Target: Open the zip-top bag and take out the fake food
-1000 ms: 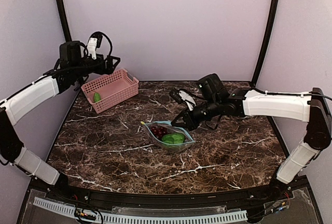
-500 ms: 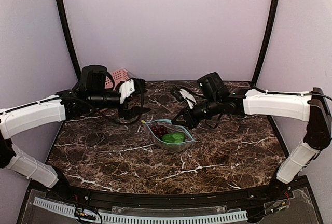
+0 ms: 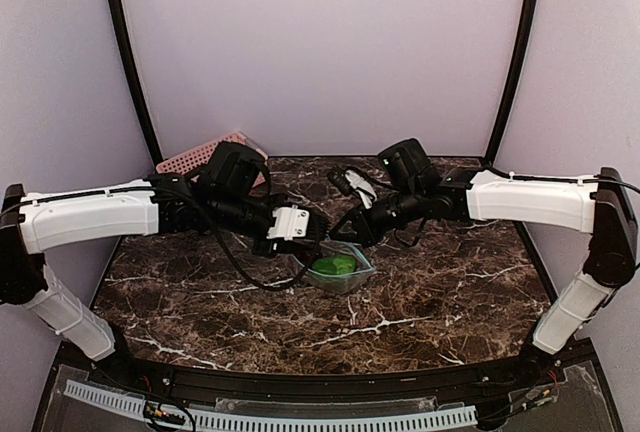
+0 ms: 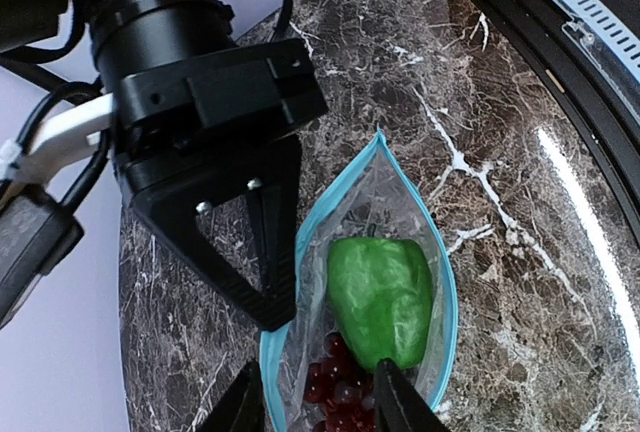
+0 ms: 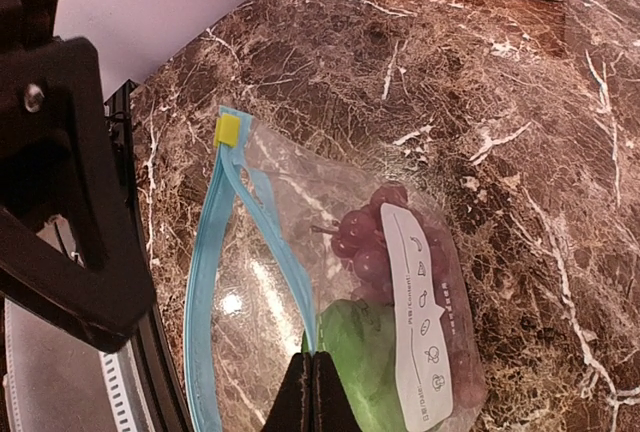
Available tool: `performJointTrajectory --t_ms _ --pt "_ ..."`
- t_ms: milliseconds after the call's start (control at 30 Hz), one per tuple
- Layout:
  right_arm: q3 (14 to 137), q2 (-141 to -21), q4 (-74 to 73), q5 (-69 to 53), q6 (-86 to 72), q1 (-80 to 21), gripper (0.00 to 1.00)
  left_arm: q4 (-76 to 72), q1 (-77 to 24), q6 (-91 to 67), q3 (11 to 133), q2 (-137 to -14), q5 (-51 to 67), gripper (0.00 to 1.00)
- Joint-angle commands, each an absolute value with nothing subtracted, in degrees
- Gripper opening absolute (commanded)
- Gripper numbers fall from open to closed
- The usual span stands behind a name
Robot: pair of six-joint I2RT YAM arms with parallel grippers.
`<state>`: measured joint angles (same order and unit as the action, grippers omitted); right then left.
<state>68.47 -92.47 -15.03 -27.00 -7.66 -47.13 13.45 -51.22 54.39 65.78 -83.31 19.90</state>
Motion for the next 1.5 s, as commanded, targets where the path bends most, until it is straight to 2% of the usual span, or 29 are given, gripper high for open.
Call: performJointTrajectory --t_ms 0,367,567,633,700,733,867,1100,1467 --pt "69.8 -93.1 -14.4 -27.7 -8.0 -46.4 0.00 19.1 -52.7 57.7 68.8 -86.7 17.4 0.34" --pt "69.7 -93.0 -14.2 -28.2 -8.1 -46.3 0.00 24.0 -55.0 60.2 77.1 -97.6 13.8 0.29" --pt "69.4 -93.0 -14.1 -28.1 -8.1 -46.2 0.00 26.3 -55.8 61.5 79.5 -101.5 11.7 0.33" --pt "69.3 -93.2 -13.9 -28.3 -8.2 -46.1 0.00 26.3 -55.8 61.4 79.7 -102.1 11.5 0.38" --pt "69.4 -93.4 -13.8 -28.5 -8.3 -46.0 0.00 26.2 -55.9 61.0 80.1 -102.8 10.8 0.50" --pt "69.3 -93.5 -13.8 -28.5 -8.3 -45.9 0.00 26.1 -56.0 60.4 80.3 -103.2 10.5 0.60" --pt "69.3 -93.7 -13.8 -28.7 -8.4 -45.7 0.00 26.0 -56.2 59.6 79.9 -103.4 11.3 0.74" --pt "69.1 -94.2 -13.7 -29.4 -8.9 -45.4 0.00 26.5 -56.5 57.8 80.1 -104.8 11.6 0.84" --pt "68.5 -94.7 -13.4 -30.4 -9.3 -45.4 0.00 24.8 -56.6 55.1 81.6 -109.6 8.1 0.83"
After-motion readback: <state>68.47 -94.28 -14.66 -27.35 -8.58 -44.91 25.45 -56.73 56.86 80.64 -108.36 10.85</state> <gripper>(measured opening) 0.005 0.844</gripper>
